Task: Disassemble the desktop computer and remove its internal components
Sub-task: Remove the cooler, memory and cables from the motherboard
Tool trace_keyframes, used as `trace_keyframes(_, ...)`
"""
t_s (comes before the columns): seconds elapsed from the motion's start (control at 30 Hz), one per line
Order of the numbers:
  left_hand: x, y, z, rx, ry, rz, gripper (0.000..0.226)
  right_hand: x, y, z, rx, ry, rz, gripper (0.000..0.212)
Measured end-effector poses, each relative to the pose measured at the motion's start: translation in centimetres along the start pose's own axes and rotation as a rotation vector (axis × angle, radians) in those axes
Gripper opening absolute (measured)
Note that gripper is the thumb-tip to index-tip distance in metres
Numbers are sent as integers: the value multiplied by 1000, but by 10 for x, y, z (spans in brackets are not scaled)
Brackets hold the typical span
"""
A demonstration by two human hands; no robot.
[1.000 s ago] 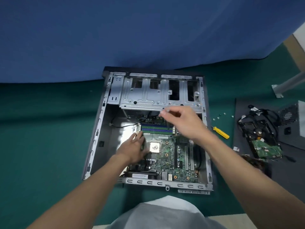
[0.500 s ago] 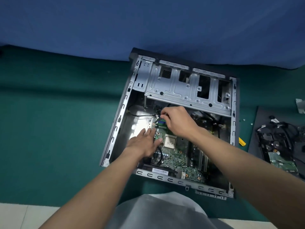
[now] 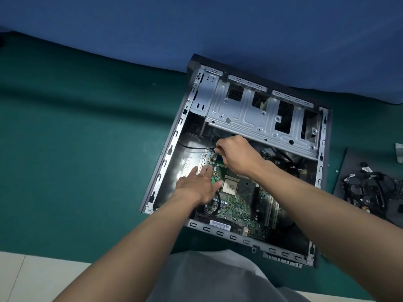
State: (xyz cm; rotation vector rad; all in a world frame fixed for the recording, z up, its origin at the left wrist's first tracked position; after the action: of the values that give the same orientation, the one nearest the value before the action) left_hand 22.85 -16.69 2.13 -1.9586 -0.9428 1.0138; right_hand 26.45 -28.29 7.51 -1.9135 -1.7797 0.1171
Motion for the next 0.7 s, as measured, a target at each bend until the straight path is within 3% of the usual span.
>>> trace_keyframes(0.17, 0, 0, 0, 10, -15, -6, 69, 5, 4, -3, 39, -38, -17, 13)
trace_keyframes(0.43, -2, -3, -2, 15, -39, -2, 68, 26, 5, -8, 153, -242, -156, 30)
trace_keyframes(0.7, -2, -6, -4, 13, -59, 0, 67, 25, 15, -9, 202, -263, -117, 35)
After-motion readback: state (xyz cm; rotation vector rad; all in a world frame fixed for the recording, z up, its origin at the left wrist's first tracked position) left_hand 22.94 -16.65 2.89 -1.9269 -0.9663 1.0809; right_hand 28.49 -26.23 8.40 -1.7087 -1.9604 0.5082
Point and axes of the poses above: each hand's wrist, its own y-axis towards the middle knuckle, its own z-axis out of the palm, x = y × z, the point moved 6 cm from there along y, towards the middle knuckle, and after that the axes turned 5 degrees about x, right-handed, at the moved point
